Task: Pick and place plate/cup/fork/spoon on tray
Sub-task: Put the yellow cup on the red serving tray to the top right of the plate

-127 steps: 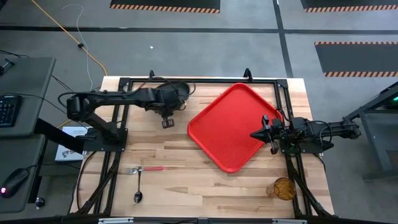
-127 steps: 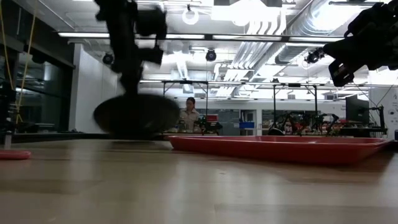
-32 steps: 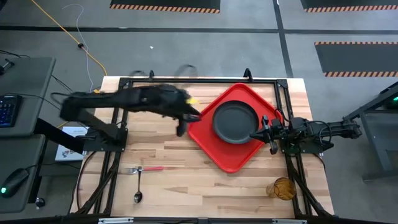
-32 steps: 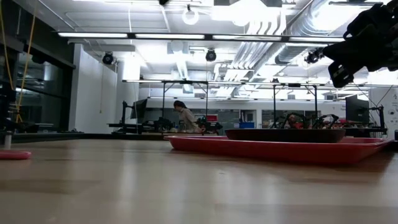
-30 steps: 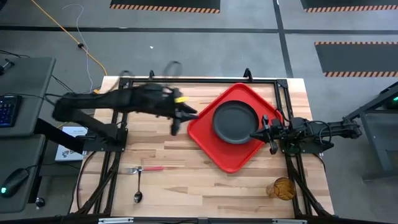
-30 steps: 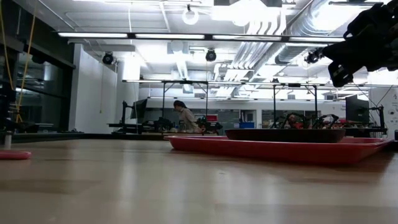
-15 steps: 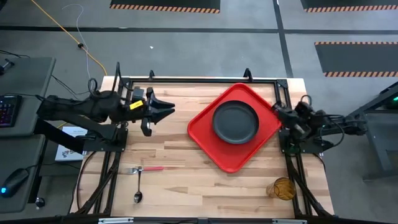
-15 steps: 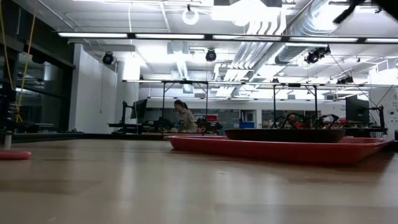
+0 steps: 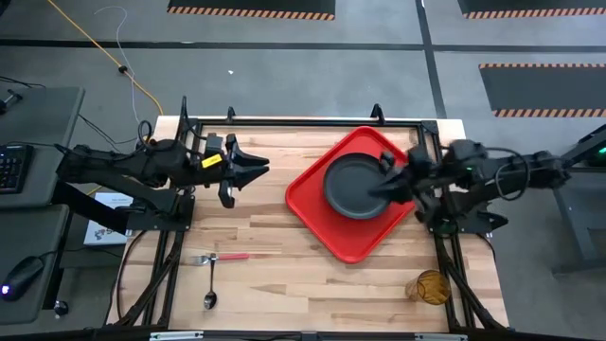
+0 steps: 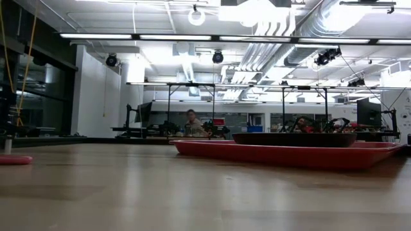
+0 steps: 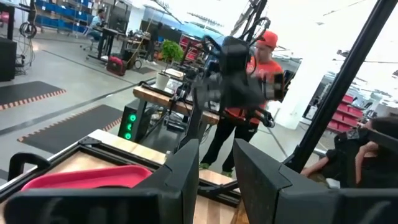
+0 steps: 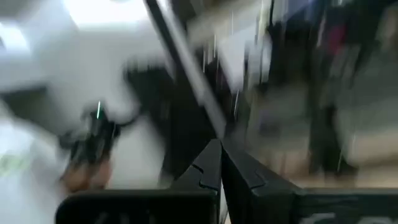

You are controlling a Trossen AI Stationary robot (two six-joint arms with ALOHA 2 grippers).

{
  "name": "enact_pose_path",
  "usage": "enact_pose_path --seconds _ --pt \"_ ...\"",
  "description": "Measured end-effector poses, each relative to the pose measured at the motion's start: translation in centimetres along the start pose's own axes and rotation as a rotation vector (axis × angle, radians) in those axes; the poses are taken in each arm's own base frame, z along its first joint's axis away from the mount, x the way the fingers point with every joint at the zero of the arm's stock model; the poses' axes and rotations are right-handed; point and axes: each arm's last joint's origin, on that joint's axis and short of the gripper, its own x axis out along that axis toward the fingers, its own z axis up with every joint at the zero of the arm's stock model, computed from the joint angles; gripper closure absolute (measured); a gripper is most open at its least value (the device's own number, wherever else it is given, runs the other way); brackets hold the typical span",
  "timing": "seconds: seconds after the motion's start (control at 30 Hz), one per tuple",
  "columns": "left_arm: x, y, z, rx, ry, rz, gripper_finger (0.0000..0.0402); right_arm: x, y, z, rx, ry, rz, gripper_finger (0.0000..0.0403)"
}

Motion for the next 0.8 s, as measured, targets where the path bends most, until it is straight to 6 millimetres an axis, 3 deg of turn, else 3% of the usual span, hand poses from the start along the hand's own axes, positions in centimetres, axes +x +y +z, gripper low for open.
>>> enact_pose_path --seconds 0.17,0.37,0.6,0.8 --pt "0.0 0.0 0.0 -0.002 -0.003 -0.001 0.0312 1.1 1.0 -2.9 0.502 0.566 -0.087 0.0402" --pt "0.0 0.0 0.0 -0.003 -0.004 -0.003 0.0312 -0.3 5.1 -8.0 0.859 0.959 -0.400 0.0402" --pt "0.0 -0.1 0.4 -0.040 -0.039 -0.013 0.0312 -2.9 9.4 -10.7 1.011 0.974 -0.673 0.0402" --pt "0.0 -0.2 0.8 -0.051 -0.075 -0.025 0.0312 -4.4 10.9 -11.6 1.075 0.927 -0.794 0.0402"
